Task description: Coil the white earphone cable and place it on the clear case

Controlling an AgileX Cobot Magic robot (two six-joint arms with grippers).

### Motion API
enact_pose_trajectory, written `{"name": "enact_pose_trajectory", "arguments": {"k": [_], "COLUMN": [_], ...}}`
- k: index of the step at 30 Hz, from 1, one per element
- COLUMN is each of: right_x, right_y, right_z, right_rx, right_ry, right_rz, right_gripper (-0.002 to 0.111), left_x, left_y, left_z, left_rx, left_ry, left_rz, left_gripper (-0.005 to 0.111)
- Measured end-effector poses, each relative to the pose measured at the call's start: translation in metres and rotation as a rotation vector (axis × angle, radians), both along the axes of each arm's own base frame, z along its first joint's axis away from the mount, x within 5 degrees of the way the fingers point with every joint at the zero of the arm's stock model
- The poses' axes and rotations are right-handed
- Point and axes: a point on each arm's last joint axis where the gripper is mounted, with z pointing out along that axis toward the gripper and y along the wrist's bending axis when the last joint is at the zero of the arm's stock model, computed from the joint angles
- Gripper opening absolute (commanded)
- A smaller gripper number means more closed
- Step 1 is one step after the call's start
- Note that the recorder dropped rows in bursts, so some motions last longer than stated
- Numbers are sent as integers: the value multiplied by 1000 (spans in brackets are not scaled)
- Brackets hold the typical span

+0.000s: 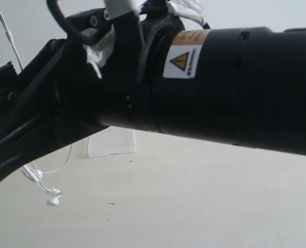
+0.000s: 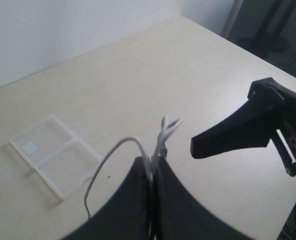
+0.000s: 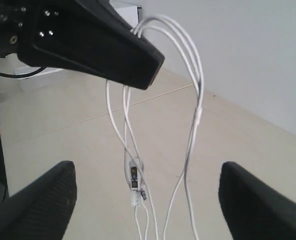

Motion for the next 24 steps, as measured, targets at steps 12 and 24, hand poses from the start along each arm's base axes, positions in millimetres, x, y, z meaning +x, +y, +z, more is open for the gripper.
{"name": "enact_pose_trajectory", "arguments": {"k": [12,24], "right_x": [8,12], "right_y": [16,18], "right_z": [-21,-20], "right_rx": [-34,16], "right_ry": [9,16], "right_rz": [-16,-44], "right_gripper": [77,79], "left_x": [1,3], "left_y": [1,1], "left_z": [1,3], "left_rx": [-11,-17], "left_ry": [-7,-26], "left_rz": [15,31], "left_gripper": [0,0]}}
